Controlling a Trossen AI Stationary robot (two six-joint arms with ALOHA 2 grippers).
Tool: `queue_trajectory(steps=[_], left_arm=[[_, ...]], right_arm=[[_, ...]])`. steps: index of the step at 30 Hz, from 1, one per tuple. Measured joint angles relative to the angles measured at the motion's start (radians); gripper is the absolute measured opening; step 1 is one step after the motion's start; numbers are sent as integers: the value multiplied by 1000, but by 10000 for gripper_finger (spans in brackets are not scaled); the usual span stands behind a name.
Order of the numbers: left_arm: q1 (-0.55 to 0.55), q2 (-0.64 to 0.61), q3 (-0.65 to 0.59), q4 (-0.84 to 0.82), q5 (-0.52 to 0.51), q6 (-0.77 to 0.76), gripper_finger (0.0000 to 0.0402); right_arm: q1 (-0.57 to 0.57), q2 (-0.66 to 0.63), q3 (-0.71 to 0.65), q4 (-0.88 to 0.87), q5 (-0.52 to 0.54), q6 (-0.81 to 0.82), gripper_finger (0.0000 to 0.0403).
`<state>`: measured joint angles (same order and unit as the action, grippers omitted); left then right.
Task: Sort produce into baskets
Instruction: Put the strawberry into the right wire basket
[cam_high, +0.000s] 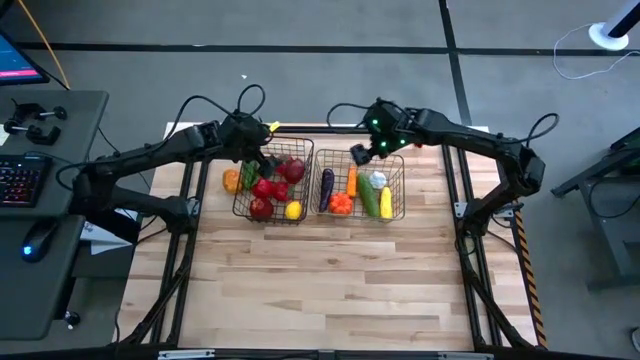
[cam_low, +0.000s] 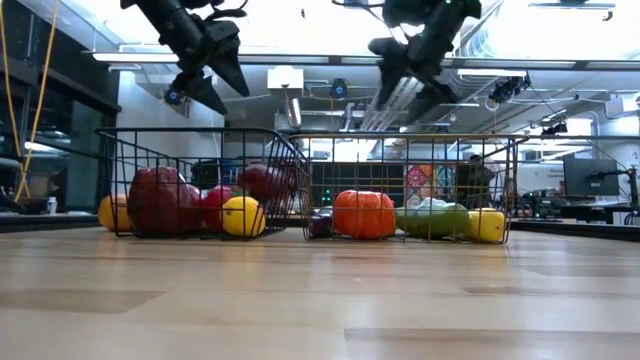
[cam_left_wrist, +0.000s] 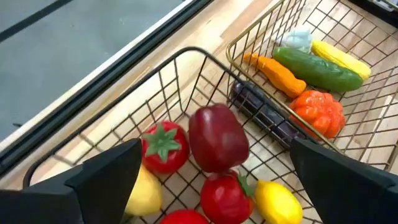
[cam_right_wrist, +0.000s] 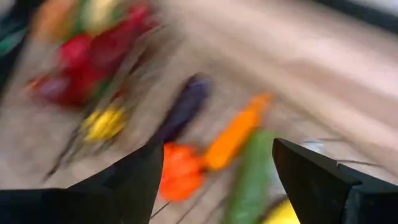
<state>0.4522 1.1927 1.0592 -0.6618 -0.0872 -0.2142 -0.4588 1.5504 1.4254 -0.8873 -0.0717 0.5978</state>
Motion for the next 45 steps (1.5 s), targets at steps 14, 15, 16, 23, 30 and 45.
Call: queue_trajectory(steps=[14,15,16,23,30,45], left_arm=[[-1,-12,0,-48,-5,-182,397],[-1,-12,0,-48,-5,-203,397],[-1,-12,0,-48,-5,-220,397],[-2,-12,0,-35,-7,-277,397],[-2,-12,0,-35,-23,-293,397],[-2,-12,0,-37,-31,-308,397]], right_arm=[[-448,-43,-145,-97,283,189,293],[-481,-39,-175,-75,281,205,293],[-513,-35,-205,-55,278,226,293],[-610,9,-334,76,268,319,285],[-620,113,-341,124,277,321,237],[-640,213,-341,222,278,267,209]])
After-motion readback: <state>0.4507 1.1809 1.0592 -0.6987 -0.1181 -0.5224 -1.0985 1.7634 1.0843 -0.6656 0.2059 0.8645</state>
